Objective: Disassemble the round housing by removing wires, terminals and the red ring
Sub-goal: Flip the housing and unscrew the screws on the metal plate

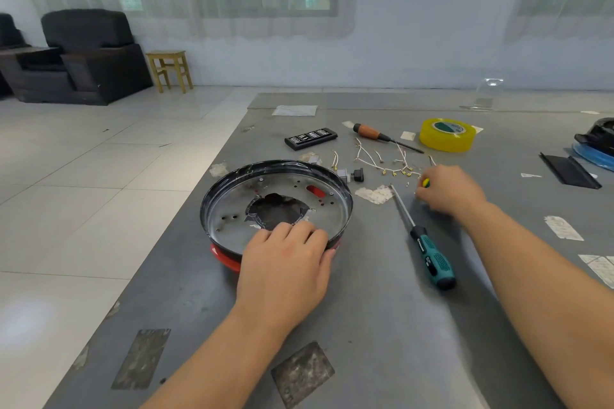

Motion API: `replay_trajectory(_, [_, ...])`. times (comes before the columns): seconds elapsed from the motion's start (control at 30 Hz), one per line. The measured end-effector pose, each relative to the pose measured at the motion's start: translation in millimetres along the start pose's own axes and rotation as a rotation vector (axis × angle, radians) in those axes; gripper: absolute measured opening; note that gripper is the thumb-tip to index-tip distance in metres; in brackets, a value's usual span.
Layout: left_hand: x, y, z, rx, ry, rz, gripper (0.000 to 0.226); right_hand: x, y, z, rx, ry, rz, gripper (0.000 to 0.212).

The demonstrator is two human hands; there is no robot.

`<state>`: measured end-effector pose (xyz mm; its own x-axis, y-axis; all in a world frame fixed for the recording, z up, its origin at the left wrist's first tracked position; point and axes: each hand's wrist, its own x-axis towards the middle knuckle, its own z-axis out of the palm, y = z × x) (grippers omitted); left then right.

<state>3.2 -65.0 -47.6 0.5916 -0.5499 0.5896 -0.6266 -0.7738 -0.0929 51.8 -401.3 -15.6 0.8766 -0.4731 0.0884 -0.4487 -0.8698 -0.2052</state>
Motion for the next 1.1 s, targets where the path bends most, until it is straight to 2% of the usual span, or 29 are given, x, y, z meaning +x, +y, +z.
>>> replay_trajectory(0.23, [-0.5,-2.5,6.1,-0.016,0.046,0.005,0.024,29.4,5.9,12.7,-0.096,0.041,-0.012,0.025])
replay_trajectory(0.7, [1.4,-6.1,0.8,-0.044,-0.052,-0.008,0.016,32.9,1.6,14.4,-0.044,-0.009,-0.052,0.020])
replay_trajectory(0.83, [2.1,-10.2,-5.1,-0.044,-0.083,0.002,0.017,25.3,-8.7,4.1,0.024,0.008,-0.070,0.009])
replay_trajectory(0.93, [-0.1,-10.9,-10.3,-0.032,-0.106,0.001,0.018,16.0,-22.8,-13.9,0.062,0.022,-0.154,0.008])
replay_trajectory(1.03, [-3.1,-6.3,-15.9,-0.012,-0.108,-0.035,0.024,0.1,-45.3,-40.1,0.205,0.025,-0.209,0.005])
replay_trajectory(1.1, [-5.0,-2.2,-16.5,0.011,-0.109,-0.081,0.023,-13.2,-61.7,-55.6,0.338,-0.036,-0.230,0.006])
